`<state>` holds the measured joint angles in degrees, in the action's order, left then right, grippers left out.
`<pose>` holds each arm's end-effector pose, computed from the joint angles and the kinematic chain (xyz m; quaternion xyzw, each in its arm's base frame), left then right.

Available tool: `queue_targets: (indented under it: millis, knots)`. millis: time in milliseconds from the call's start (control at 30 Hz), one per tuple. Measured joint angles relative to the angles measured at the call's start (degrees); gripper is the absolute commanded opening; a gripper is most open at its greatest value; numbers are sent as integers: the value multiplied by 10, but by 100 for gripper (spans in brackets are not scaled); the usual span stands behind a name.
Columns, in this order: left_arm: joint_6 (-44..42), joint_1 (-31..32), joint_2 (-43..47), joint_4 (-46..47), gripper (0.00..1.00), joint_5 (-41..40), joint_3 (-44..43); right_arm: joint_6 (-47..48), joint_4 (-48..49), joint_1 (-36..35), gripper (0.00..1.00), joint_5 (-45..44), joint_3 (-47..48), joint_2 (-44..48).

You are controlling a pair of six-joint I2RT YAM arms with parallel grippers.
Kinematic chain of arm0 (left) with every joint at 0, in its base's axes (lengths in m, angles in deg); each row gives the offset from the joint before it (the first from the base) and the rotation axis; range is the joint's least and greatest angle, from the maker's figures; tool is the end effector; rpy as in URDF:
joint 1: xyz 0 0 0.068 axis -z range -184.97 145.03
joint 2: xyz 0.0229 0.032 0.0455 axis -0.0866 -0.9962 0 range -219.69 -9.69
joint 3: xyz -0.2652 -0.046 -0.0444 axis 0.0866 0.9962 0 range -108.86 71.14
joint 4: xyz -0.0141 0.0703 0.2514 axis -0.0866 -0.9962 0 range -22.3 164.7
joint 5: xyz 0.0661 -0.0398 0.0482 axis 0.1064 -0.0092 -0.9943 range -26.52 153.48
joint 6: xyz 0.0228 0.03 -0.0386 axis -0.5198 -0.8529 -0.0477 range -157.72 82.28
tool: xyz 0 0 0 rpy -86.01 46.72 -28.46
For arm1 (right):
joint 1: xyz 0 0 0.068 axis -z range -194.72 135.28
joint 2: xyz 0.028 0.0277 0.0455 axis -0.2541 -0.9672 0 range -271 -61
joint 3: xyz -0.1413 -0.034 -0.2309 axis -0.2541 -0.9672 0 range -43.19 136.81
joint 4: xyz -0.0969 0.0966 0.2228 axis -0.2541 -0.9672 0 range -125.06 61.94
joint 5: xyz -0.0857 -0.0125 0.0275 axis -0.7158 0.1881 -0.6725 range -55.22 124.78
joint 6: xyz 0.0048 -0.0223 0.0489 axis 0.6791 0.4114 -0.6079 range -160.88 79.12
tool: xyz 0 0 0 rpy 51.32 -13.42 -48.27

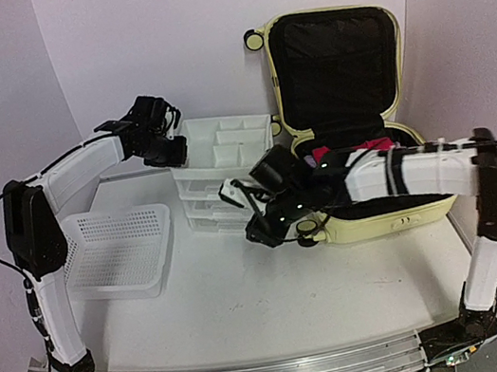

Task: Open, take out, and arrange the luggage

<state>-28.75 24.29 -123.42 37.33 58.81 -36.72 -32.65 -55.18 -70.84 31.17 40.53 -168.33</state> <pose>0.3992 -0.2203 0.3147 0.1456 0.9057 -0.0946 0.3868 0.2341 0.3446 0.2376 -0.4923 0.8024 0.1092 0.3191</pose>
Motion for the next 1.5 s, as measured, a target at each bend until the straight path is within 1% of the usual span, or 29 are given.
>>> queue_targets:
  millis: [133, 300, 433, 567, 900, 1133, 1167, 1200, 1233, 1333, 1367, 1500]
  knots:
    - [-1, -17, -29, -3, 11, -7, -41, -32, 2, -4, 54, -13, -85, 145]
    - [-10, -49, -68, -18, 6, -8, -99, -53, -14, -3, 54, -68, -160, 233]
    - [-10, -87, -104, -23, 4, -4, -151, -59, -36, -1, 55, -104, -190, 255]
    - [-11, -133, -128, -22, 4, -1, -186, -61, -49, -1, 55, -127, -194, 261]
    - [-38, -227, -127, -21, 4, 6, -184, -53, -56, 2, 55, -160, -194, 267]
    - [-82, -279, -126, -16, 8, 46, -181, -46, -57, 4, 56, -166, -194, 267]
    - [-87, -286, -126, -16, 10, 52, -181, -46, -57, 5, 56, -167, -194, 267]
    - [-93, -291, -126, -16, 14, 56, -182, -46, -57, 6, 56, -167, -194, 268]
    - [-97, -295, -126, -16, 22, 59, -182, -46, -57, 6, 56, -168, -195, 269]
    - [-132, -304, -126, -17, 54, 44, -183, -46, -57, 9, 57, -168, -199, 278]
    - [-139, -305, -126, -17, 61, 38, -184, -47, -58, 9, 58, -168, -200, 281]
    - [-136, -309, -121, -22, 77, 30, -183, -49, -59, 11, 60, -169, -200, 286]
